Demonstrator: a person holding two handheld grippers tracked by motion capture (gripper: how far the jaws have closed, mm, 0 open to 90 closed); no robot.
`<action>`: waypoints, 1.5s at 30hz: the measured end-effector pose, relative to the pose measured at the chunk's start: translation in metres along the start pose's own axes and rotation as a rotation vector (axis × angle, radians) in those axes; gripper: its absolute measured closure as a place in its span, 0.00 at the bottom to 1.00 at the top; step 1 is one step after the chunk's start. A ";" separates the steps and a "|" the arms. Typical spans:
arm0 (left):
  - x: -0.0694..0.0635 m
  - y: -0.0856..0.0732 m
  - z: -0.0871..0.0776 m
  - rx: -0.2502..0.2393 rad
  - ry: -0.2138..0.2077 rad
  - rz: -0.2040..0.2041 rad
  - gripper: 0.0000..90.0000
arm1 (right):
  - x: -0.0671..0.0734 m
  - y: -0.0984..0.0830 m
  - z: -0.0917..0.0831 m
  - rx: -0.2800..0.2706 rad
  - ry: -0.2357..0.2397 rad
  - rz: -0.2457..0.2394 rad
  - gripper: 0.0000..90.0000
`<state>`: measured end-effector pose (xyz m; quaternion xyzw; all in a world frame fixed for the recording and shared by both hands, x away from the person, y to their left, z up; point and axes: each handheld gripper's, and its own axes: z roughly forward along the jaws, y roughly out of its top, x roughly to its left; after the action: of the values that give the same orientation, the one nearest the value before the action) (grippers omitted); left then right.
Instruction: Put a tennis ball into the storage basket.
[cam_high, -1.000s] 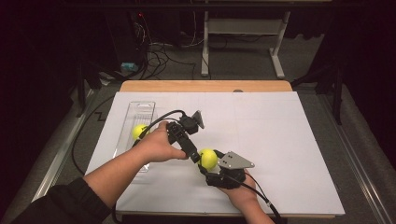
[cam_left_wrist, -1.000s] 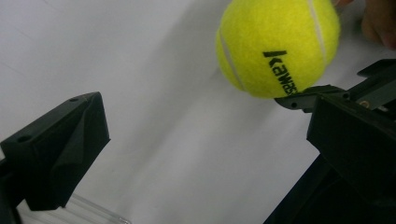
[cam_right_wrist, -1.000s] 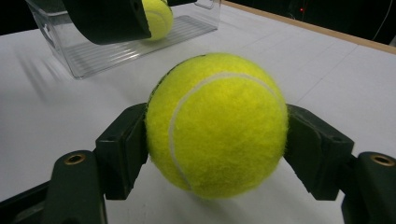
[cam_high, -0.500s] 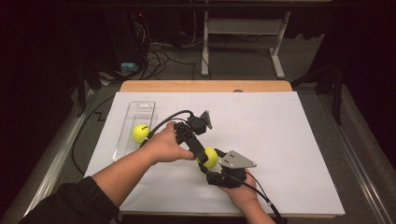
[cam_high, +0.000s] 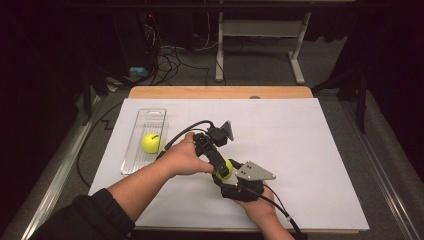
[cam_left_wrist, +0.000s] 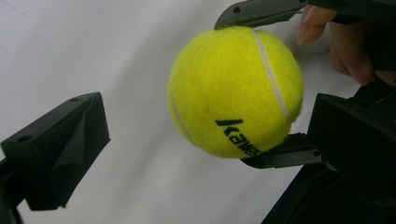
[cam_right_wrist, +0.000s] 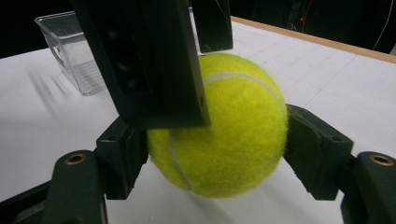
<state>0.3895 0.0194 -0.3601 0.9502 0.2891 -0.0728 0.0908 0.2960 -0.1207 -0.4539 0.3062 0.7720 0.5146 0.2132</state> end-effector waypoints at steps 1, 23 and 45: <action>0.000 0.001 0.000 0.005 0.000 0.001 0.00 | 0.000 0.000 0.000 -0.003 0.005 0.000 0.31; -0.001 0.007 0.011 0.013 -0.010 -0.003 0.02 | 0.001 0.001 -0.001 -0.015 0.007 0.000 0.31; -0.001 0.006 0.013 0.014 -0.061 0.004 0.21 | 0.001 0.001 0.000 -0.011 0.005 -0.005 0.31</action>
<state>0.3914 0.0115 -0.3716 0.9487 0.2838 -0.1037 0.0931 0.2959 -0.1195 -0.4532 0.3019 0.7705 0.5190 0.2140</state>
